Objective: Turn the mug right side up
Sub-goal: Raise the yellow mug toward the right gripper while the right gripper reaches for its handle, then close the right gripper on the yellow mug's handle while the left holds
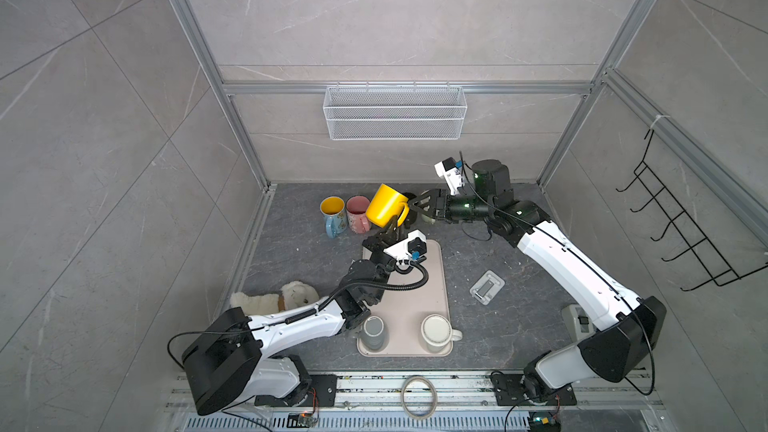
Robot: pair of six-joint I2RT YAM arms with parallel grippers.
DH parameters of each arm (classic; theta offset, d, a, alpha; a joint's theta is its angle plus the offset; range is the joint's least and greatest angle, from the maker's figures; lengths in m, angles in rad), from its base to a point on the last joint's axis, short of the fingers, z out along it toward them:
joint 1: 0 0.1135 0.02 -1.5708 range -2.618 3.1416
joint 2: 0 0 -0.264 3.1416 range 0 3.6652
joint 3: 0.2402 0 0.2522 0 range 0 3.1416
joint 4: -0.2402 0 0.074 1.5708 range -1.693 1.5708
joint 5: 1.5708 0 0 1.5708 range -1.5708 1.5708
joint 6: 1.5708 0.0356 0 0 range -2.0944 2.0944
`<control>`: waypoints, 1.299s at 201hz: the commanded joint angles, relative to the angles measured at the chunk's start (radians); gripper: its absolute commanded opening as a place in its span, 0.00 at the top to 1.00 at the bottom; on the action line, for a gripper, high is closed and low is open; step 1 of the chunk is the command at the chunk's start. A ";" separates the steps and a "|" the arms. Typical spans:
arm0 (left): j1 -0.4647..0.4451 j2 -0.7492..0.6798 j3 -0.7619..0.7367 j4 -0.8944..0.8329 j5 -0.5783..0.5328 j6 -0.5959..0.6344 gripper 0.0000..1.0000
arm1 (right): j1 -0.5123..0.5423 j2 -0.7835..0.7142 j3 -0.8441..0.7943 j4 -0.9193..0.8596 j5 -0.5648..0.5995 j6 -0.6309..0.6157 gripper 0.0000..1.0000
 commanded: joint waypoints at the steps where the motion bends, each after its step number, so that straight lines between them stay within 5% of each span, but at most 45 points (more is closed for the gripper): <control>1: -0.007 0.008 0.074 0.310 -0.015 0.160 1.00 | -0.007 0.010 0.048 -0.048 -0.030 -0.036 0.42; 109: -0.038 0.134 0.139 0.367 0.020 0.386 1.00 | -0.019 0.022 0.064 -0.053 -0.065 -0.025 0.41; 167: -0.055 0.135 0.145 0.366 0.040 0.424 1.00 | -0.024 0.041 0.067 -0.056 -0.075 -0.010 0.61; 261: -0.071 0.121 0.116 0.367 0.072 0.478 1.00 | -0.056 0.053 0.078 -0.071 -0.100 0.001 0.66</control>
